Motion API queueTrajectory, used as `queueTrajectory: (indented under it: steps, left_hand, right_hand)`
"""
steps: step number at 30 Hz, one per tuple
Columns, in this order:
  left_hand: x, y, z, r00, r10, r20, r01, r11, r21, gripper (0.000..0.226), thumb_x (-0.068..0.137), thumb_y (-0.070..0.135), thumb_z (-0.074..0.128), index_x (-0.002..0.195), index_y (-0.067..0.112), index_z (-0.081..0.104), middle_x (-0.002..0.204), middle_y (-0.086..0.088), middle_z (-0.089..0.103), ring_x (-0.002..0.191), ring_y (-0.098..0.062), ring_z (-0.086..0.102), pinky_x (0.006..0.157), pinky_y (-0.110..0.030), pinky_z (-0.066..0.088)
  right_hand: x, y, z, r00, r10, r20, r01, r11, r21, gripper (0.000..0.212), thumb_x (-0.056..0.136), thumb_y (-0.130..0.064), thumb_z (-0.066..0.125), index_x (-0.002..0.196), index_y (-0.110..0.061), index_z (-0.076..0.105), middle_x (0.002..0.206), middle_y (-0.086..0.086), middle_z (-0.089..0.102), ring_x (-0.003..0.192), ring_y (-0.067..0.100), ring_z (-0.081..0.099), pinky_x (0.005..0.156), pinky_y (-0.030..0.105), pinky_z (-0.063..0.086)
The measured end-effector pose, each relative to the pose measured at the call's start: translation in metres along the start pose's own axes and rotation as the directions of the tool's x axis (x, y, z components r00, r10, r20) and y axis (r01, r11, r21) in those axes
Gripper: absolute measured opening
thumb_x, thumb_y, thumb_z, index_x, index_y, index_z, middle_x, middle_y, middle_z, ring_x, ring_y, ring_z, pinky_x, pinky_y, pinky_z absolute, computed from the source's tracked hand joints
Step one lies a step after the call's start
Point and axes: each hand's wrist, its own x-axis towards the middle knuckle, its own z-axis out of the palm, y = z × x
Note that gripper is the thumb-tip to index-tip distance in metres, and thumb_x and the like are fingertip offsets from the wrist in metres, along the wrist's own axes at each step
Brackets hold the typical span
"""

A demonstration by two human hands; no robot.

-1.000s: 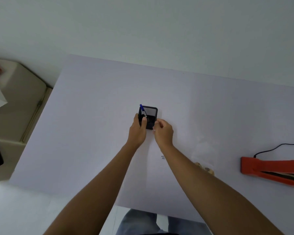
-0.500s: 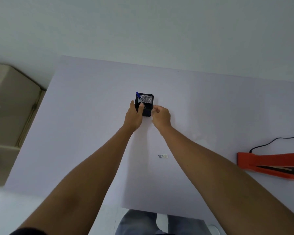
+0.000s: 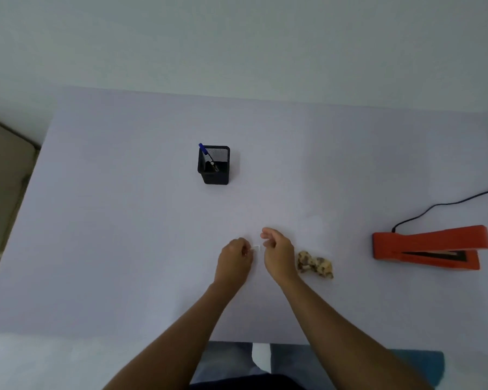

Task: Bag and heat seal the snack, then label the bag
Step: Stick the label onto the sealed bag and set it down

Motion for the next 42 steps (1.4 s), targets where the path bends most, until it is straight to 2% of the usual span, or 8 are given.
queueTrajectory:
  steps: [3, 8, 12, 16, 24, 30, 34, 42]
  left_hand:
    - [-0.001, -0.001, 0.01, 1.0, -0.003, -0.005, 0.003, 1.0, 0.005, 0.012, 0.093, 0.021, 0.062, 0.085, 0.011, 0.061, 0.082, -0.001, 0.062, 0.073, -0.018, 0.057, 0.064, -0.025, 0.044]
    - [0.004, 0.001, 0.018, 0.998, -0.048, -0.028, 0.05, 0.996, 0.076, 0.025, 0.088, 0.039, 0.066, 0.085, 0.016, 0.057, 0.082, 0.002, 0.058, 0.071, -0.016, 0.055, 0.06, -0.024, 0.042]
    - [0.008, 0.004, 0.023, 0.995, -0.075, -0.063, 0.084, 0.984, 0.159, 0.037, 0.085, 0.051, 0.066, 0.085, 0.017, 0.054, 0.08, 0.002, 0.056, 0.07, -0.016, 0.053, 0.058, -0.027, 0.044]
    - [0.007, 0.008, 0.024, 0.994, -0.093, -0.055, 0.102, 0.976, 0.192, 0.03, 0.087, 0.043, 0.067, 0.089, 0.016, 0.053, 0.082, 0.004, 0.054, 0.073, -0.015, 0.051, 0.062, -0.023, 0.04]
    - [0.002, 0.01, 0.017, 0.996, -0.071, -0.047, 0.078, 0.982, 0.17, 0.018, 0.091, 0.029, 0.061, 0.085, 0.017, 0.048, 0.079, 0.003, 0.053, 0.068, -0.014, 0.049, 0.06, -0.022, 0.034]
    - [0.001, 0.009, 0.015, 0.998, -0.059, -0.034, 0.064, 0.981, 0.185, 0.017, 0.091, 0.026, 0.061, 0.099, 0.013, 0.055, 0.089, 0.0, 0.062, 0.073, -0.015, 0.054, 0.063, -0.022, 0.041]
    - [0.0, 0.009, 0.011, 0.996, -0.075, -0.043, 0.081, 0.983, 0.166, 0.018, 0.094, 0.018, 0.056, 0.11, 0.011, 0.057, 0.097, -0.003, 0.067, 0.079, -0.018, 0.062, 0.07, -0.024, 0.05]
    - [-0.005, 0.01, 0.002, 0.988, -0.136, -0.071, 0.14, 0.989, 0.05, 0.009, 0.093, 0.01, 0.054, 0.1, 0.012, 0.06, 0.083, -0.002, 0.068, 0.068, -0.017, 0.063, 0.063, -0.028, 0.055]
  right_hand:
    - [-0.013, 0.017, -0.003, 1.0, 0.019, 0.012, -0.019, 0.999, -0.026, 0.05, 0.091, 0.015, 0.039, 0.131, -0.007, 0.061, 0.118, 0.002, 0.068, 0.099, 0.013, 0.06, 0.089, 0.017, 0.043]
    - [-0.022, 0.036, 0.001, 0.999, 0.004, 0.051, -0.004, 1.0, -0.004, 0.054, 0.088, 0.018, 0.041, 0.133, -0.005, 0.059, 0.116, 0.001, 0.067, 0.099, 0.014, 0.06, 0.095, 0.027, 0.05]
    - [-0.023, 0.039, 0.0, 0.998, 0.009, 0.065, -0.009, 1.0, 0.013, 0.053, 0.09, 0.017, 0.042, 0.137, -0.004, 0.056, 0.123, 0.007, 0.066, 0.102, 0.013, 0.059, 0.093, 0.018, 0.046]
    - [-0.026, 0.041, -0.003, 0.998, 0.025, 0.066, -0.026, 0.999, 0.026, 0.052, 0.091, 0.017, 0.043, 0.138, -0.004, 0.055, 0.126, 0.006, 0.065, 0.104, 0.013, 0.057, 0.093, 0.018, 0.045]
    - [-0.034, 0.049, -0.001, 0.998, 0.003, 0.07, -0.006, 0.999, 0.033, 0.047, 0.094, 0.012, 0.046, 0.136, -0.006, 0.057, 0.126, 0.005, 0.065, 0.106, 0.015, 0.059, 0.101, 0.03, 0.05]
    - [-0.038, 0.05, -0.002, 0.997, 0.0, 0.079, -0.004, 0.999, 0.046, 0.047, 0.094, 0.011, 0.044, 0.134, -0.009, 0.058, 0.125, 0.003, 0.064, 0.106, 0.015, 0.059, 0.096, 0.021, 0.046]
    - [-0.038, 0.047, -0.002, 0.994, -0.072, 0.088, 0.068, 0.997, 0.047, 0.049, 0.093, 0.013, 0.046, 0.133, -0.011, 0.059, 0.124, -0.001, 0.065, 0.104, 0.015, 0.06, 0.097, 0.024, 0.05]
    - [-0.033, 0.038, 0.003, 0.974, -0.151, 0.169, 0.169, 0.981, -0.095, 0.045, 0.096, 0.006, 0.048, 0.135, -0.012, 0.059, 0.13, 0.001, 0.067, 0.119, 0.015, 0.061, 0.106, 0.025, 0.047]
